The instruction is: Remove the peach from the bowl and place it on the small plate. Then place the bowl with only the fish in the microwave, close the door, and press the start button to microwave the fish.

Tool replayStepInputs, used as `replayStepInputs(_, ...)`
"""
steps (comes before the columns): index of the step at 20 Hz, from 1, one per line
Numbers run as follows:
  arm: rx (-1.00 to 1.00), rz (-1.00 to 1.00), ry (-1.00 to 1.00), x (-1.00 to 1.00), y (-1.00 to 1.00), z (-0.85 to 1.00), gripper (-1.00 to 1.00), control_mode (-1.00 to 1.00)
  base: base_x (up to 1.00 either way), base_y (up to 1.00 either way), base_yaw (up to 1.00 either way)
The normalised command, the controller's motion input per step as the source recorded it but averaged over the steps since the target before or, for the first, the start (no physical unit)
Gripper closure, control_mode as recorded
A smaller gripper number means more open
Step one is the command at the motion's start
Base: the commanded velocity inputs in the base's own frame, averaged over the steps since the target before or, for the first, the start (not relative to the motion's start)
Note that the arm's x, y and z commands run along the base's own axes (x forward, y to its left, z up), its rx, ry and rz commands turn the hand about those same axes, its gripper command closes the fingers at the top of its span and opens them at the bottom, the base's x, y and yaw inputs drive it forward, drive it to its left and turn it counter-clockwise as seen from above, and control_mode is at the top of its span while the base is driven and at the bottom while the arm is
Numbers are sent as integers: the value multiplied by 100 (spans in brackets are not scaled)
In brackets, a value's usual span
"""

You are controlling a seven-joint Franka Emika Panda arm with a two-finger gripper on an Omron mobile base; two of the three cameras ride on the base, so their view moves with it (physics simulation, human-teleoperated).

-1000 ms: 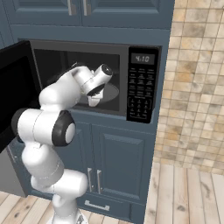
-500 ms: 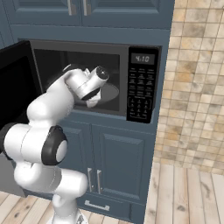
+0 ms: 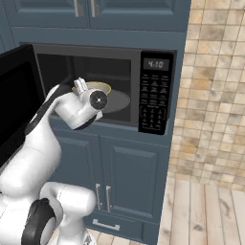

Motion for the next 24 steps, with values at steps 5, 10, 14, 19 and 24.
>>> replayStepInputs(5, -6, 0, 3, -19, -5, -16, -100, -100, 0, 0, 0)
replayStepInputs(10, -10, 0, -11, -100, -5, 58, -100, -100, 0, 0, 0)
replayStepInputs(14, -17, 0, -18, -100, -2, 69, -100, -100, 0, 0, 0)
replayStepInputs(19, -14, 1, -12, -100, 0, 70, -100, -100, 0, 0, 0)
replayStepInputs(24, -16, 4, -2, -99, 0, 57, -100, -100, 0, 0, 0)
